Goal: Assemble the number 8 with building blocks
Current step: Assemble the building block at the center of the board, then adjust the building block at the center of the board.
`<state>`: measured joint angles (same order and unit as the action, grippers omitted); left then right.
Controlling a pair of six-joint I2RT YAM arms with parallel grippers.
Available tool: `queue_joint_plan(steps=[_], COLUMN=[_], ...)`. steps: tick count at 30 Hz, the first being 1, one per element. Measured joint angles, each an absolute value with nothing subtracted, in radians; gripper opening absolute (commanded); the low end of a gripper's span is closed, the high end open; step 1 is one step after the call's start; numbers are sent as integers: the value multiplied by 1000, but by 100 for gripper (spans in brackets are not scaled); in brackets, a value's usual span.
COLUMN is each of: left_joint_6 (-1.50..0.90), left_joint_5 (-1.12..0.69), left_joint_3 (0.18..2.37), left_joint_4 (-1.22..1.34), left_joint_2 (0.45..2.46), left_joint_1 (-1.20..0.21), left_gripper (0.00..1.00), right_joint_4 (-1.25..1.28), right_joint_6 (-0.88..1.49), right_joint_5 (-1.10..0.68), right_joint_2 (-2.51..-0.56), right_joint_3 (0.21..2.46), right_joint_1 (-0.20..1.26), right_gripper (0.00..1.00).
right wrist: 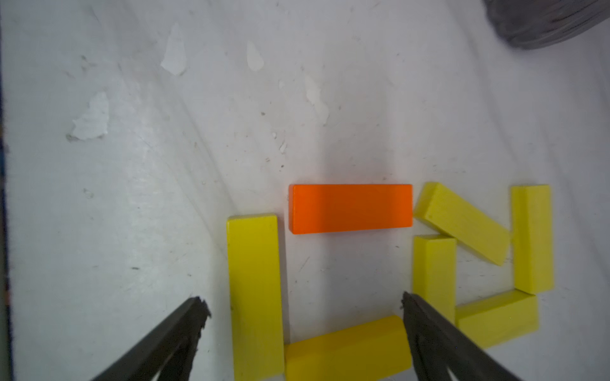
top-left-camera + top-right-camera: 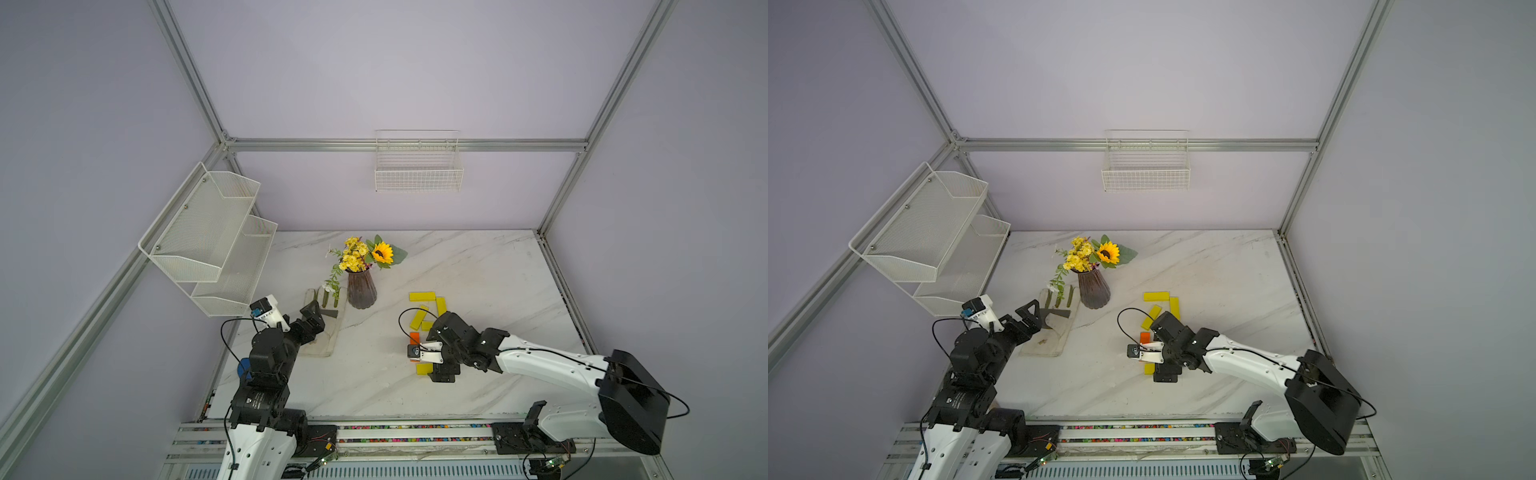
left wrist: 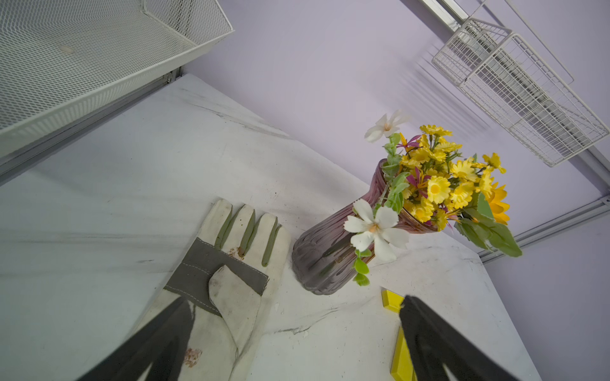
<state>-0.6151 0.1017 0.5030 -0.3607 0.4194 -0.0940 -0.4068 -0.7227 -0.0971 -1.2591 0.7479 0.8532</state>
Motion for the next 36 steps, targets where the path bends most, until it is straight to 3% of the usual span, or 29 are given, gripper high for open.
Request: queue_joint_plan(steps=[4, 7, 13, 23, 24, 28, 31, 36], left_joint_6=[-587, -561, -537, -538, -538, -539, -539, -540], left_joint_5=[109, 118, 123, 99, 97, 88, 84, 81], left_joint_3=[503, 503, 503, 503, 503, 503, 503, 503], left_joint_4=[-357, -337, -256, -216, -216, -216, -215, -214], left_joint_2=[426, 439, 480, 517, 516, 501, 488, 483], left_joint_1=[-94, -94, -94, -94, -94, -94, -94, -94], left_gripper=[100, 100, 100, 100, 100, 100, 100, 100], right_joint_4=[-224, -29, 112, 64, 68, 43, -114, -299], right_joint_6=[-621, -539, -335, 270, 317, 463, 527, 556], right_joint_5=[-22, 130, 311, 330, 313, 167, 109, 60], right_joint_2=[-995, -920, -1157, -1392, -1390, -1406, -1532, -1734], right_joint_3=[739, 703, 685, 842, 846, 879, 1069, 1294], right_joint_1=[853, 845, 753, 506, 499, 454, 440, 501], right_gripper=[97, 97, 97, 97, 95, 67, 52, 53])
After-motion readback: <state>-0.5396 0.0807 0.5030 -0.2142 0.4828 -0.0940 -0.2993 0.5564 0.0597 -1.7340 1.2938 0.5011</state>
